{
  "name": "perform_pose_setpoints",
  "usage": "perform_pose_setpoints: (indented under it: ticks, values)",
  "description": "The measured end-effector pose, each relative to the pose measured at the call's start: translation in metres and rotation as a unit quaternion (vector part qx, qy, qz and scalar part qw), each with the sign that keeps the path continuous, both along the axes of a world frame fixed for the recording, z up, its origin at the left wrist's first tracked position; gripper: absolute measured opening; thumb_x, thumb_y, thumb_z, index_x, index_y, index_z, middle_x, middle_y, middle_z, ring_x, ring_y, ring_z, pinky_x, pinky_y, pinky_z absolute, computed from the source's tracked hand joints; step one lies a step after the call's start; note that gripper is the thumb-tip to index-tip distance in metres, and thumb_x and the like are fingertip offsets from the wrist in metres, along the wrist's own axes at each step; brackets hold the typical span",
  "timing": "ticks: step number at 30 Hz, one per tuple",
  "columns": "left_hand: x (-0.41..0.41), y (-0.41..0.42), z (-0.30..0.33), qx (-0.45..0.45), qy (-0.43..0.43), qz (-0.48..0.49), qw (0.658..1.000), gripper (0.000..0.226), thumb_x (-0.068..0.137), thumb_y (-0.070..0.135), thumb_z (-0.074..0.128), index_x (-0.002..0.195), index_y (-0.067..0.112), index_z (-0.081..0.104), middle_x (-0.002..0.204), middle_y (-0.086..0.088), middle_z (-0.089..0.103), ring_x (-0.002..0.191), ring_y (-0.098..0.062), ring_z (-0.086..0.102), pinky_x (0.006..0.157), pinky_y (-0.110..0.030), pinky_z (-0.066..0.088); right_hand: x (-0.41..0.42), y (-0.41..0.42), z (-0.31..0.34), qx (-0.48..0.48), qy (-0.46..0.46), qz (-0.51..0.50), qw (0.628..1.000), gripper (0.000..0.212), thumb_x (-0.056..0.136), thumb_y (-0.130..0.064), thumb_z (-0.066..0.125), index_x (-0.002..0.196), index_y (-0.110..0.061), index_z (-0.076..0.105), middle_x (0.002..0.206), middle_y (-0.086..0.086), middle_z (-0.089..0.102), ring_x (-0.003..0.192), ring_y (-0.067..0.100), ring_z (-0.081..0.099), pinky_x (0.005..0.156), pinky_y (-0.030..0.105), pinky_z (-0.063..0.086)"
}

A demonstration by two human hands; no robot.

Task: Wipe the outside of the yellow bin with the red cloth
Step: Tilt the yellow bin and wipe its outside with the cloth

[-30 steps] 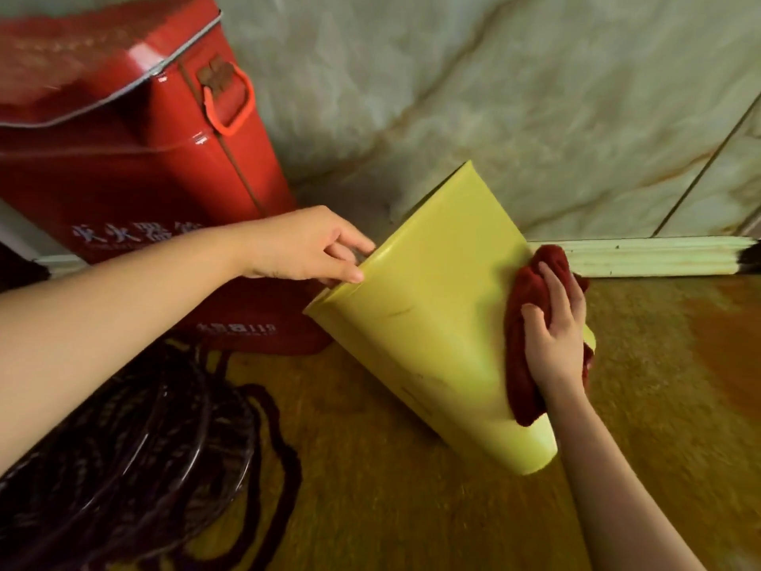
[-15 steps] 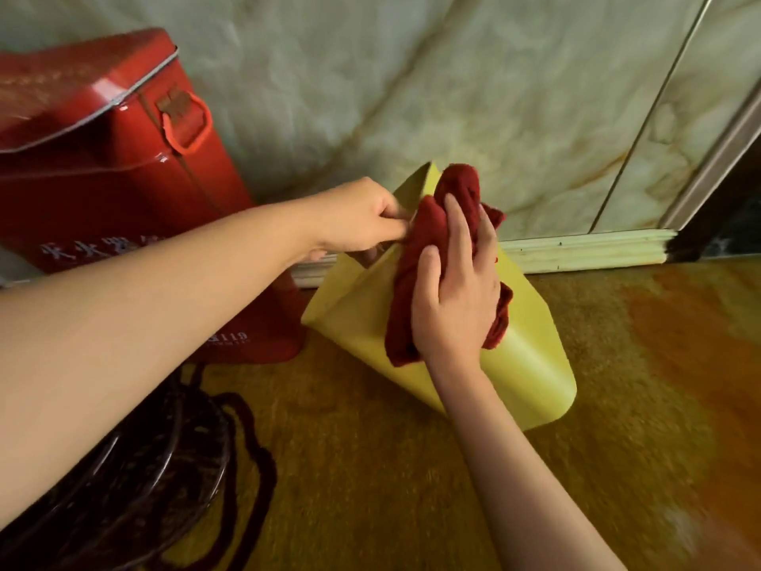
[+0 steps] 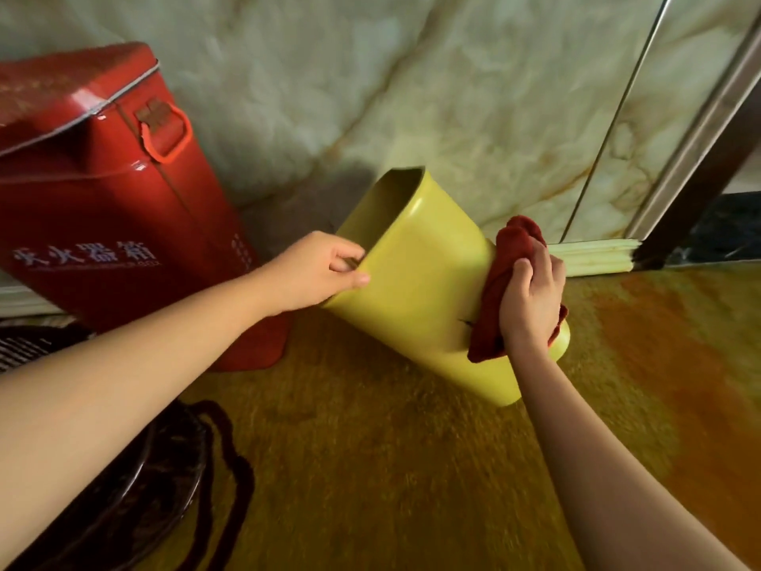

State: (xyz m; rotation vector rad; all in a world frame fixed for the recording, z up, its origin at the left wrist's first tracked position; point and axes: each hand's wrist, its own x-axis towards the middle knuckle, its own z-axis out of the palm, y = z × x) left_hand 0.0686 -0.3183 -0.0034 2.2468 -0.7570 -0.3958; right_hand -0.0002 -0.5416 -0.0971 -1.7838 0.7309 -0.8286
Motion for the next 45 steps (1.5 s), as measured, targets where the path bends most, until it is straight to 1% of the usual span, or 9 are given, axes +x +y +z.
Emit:
perform_pose_setpoints:
  ticks: [6,11,17,26,30,33,36,40,45]
  values:
    - [0.007,-0.032,0.037,-0.033,0.051,-0.003,0.998,0.014,0.077,0.008,0.064,0.086,0.017,0.071,0.072,0.002,0.074,0.067,-0.006,0.062,0.071,-0.021,0.051,0.0,0.059,0.035,-0.067,-0.114,0.044,0.99,0.052,0.084,-0.03,0.035,0.134,-0.021,0.047,0.142,0.012,0.041,0.128,0.026,0.042,0.108,0.046,0.035]
    - [0.022,-0.025,0.048,0.003,0.056,0.055,0.997,0.025,0.078,0.007,0.062,0.102,0.001,0.066,0.101,-0.013,0.067,0.083,-0.015,0.058,0.08,-0.029,0.045,0.015,0.085,0.031,-0.164,-0.059,0.095,0.98,0.05,0.087,-0.04,0.038,0.137,-0.042,0.038,0.156,-0.003,0.027,0.145,0.017,0.02,0.116,0.05,0.014]
    - [0.036,-0.003,0.041,-0.035,0.146,0.181,0.972,0.041,0.081,0.007,0.059,0.12,-0.001,0.052,0.077,-0.003,0.064,0.039,-0.001,0.056,0.041,-0.014,0.046,0.005,0.012,-0.03,-0.006,0.102,0.058,0.993,0.048,0.092,-0.047,0.036,0.14,-0.045,0.033,0.159,-0.002,0.019,0.145,0.02,0.022,0.116,0.056,0.015]
    - [0.038,-0.025,0.043,-0.071,0.154,0.155,0.973,0.031,0.084,0.018,0.057,0.113,0.007,0.057,0.08,-0.004,0.063,0.047,-0.004,0.061,0.042,-0.015,0.048,0.047,0.08,0.044,-0.158,-0.068,0.192,0.966,0.048,0.086,-0.047,0.047,0.133,-0.039,0.046,0.15,-0.003,0.038,0.136,0.018,0.038,0.106,0.041,0.034]
    - [0.025,0.007,0.028,0.004,0.074,0.067,0.995,0.02,0.081,0.018,0.062,0.1,0.015,0.06,0.089,-0.004,0.068,0.07,-0.002,0.063,0.062,-0.015,0.052,0.048,0.016,0.007,-0.028,0.039,0.187,0.981,0.045,0.09,-0.038,0.049,0.134,-0.033,0.046,0.149,0.002,0.038,0.134,0.023,0.04,0.108,0.035,0.031]
    - [0.01,0.02,0.012,0.058,-0.051,0.065,0.995,0.017,0.08,0.007,0.061,0.095,-0.001,0.063,0.094,-0.02,0.071,0.086,-0.025,0.068,0.083,-0.046,0.053,0.032,-0.013,-0.02,0.059,0.095,0.103,0.988,0.043,0.091,-0.033,0.048,0.134,-0.028,0.047,0.148,0.004,0.037,0.132,0.026,0.041,0.107,0.035,0.031]
    - [0.004,-0.009,0.02,0.019,-0.075,0.036,0.996,0.017,0.08,0.011,0.062,0.085,-0.005,0.061,0.081,-0.02,0.07,0.073,-0.022,0.063,0.072,-0.041,0.052,0.024,-0.004,-0.019,0.099,0.032,0.062,0.993,0.039,0.093,-0.03,0.046,0.132,-0.027,0.05,0.146,0.004,0.039,0.134,0.021,0.039,0.109,0.033,0.027]
    - [0.015,-0.054,0.056,-0.037,-0.025,0.005,0.999,0.026,0.08,0.008,0.061,0.093,-0.013,0.06,0.093,-0.039,0.063,0.076,-0.025,0.046,0.07,-0.037,0.033,0.011,0.023,-0.007,0.103,-0.075,0.096,0.987,0.038,0.093,-0.033,0.043,0.129,-0.03,0.052,0.137,-0.002,0.047,0.125,0.009,0.042,0.106,0.023,0.03]
    - [0.011,-0.057,0.038,0.053,0.069,0.008,0.996,0.034,0.084,0.013,0.058,0.097,-0.018,0.056,0.087,-0.017,0.055,0.079,-0.025,0.045,0.071,-0.034,0.034,0.004,0.056,-0.013,0.088,-0.071,0.124,0.986,0.034,0.093,-0.029,0.045,0.126,-0.027,0.055,0.132,-0.003,0.051,0.122,0.007,0.045,0.097,0.012,0.03]
